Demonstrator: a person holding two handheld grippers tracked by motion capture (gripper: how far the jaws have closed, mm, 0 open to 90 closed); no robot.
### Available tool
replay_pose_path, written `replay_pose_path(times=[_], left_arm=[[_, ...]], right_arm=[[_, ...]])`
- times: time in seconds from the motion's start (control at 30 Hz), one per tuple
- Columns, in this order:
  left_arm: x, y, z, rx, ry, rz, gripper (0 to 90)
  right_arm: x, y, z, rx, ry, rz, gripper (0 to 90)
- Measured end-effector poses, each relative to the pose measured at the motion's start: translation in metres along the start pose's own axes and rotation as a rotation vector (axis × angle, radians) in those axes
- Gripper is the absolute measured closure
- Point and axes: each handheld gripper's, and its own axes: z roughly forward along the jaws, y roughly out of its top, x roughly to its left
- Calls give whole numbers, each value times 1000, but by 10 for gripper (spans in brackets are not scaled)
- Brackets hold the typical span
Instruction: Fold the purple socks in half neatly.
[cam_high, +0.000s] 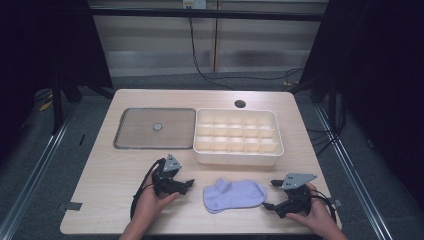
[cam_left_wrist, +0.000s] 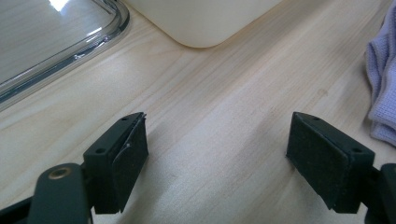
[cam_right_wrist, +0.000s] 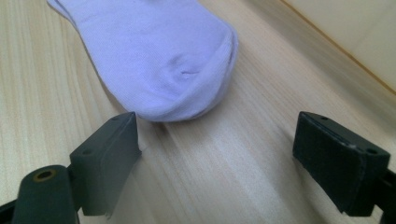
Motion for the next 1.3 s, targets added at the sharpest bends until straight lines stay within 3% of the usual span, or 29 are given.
replay_pose_path(times=[0.67, 0.73, 0.83, 1.03, 1.2, 1.3], left_arm=[[-1, 0, -1, 6, 7, 5, 201], [-2, 3, -2, 34, -2, 5, 203], [-6, 8, -5, 60, -41, -31, 237], [-16, 23, -15, 87, -88, -36, 274], [-21, 31, -23, 110, -135, -91, 297], [-24, 33, -24, 136, -164, -111, 307]], right_arm=[[0, 0, 0, 0, 0, -1, 139], [0, 0, 0, -1, -1, -1, 140], [0, 0, -1, -2, -4, 1, 143], [1, -2, -2, -4, 0, -2, 154], [1, 0, -5, 9, -5, -6, 196], [0, 0, -8, -9, 9, 4, 218]])
